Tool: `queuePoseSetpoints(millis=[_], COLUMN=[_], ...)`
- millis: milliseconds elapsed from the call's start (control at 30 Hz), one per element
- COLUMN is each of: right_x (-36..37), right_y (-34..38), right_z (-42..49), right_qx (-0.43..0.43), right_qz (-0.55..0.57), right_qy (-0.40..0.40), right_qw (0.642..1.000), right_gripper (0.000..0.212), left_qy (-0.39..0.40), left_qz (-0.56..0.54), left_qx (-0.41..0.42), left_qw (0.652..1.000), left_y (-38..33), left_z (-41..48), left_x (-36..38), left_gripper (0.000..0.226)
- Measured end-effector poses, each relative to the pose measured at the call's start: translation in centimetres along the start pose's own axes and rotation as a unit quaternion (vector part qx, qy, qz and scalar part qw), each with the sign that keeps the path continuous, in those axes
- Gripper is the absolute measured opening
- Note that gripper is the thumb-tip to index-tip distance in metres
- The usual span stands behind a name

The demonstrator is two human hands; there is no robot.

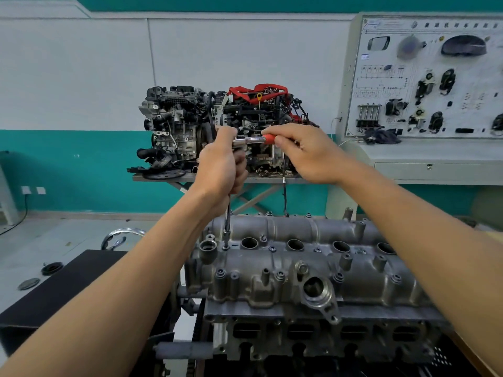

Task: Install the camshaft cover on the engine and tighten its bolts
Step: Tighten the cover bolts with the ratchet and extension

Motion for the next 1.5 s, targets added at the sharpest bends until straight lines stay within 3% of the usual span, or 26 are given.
queuePoseSetpoints(millis=[200,467,567,667,833,1067,1500], right_x=[-0.3,-2.5,-2.7,-2.3,-1.3,-4.5,-5.9], right_y=[0.8,4.8,5.1,4.1,1.3,1.7,-3.8], right_z=[-1.2,-4.1,-4.0,-3.2,-1.6,-2.2,-5.8], right_qx=[-0.001,0.044,0.020,-0.009,0.015,-0.037,0.025], right_qz=[-0.120,-0.196,-0.174,-0.084,0.010,0.062,-0.005], right_qy=[-0.085,-0.119,-0.130,-0.123,-0.094,-0.197,-0.175], right_qw=[0.989,0.972,0.976,0.989,0.995,0.978,0.984], right_gripper=[0.028,0.025,0.023,0.019,0.018,0.018,0.018], left_qy=[-0.028,-0.014,-0.026,-0.043,-0.042,0.007,0.024], left_qz=[-0.034,-0.048,-0.055,-0.056,-0.028,-0.053,-0.054], left_qx=[-0.033,-0.036,-0.025,-0.017,-0.023,0.030,-0.014], left_qw=[0.998,0.998,0.998,0.997,0.998,0.998,0.998], left_y=[0.1,0.1,0.1,-0.1,-0.6,-3.7,1.0], left_z=[0.7,0.8,0.6,0.4,0.1,-0.3,-0.1], left_x=[-0.7,-0.9,-1.3,-1.6,-0.9,1.7,7.3], left_gripper=[0.050,0.051,0.049,0.046,0.053,0.056,0.055])
Point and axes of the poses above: each hand's wrist, its own z-axis towards the middle knuckle, its own x-axis out of the palm, y = z × x, the point moved 5 cm from there along z, towards the middle knuckle, and after that the axes turned 4 degrees about -z, right-handed, at the moved point
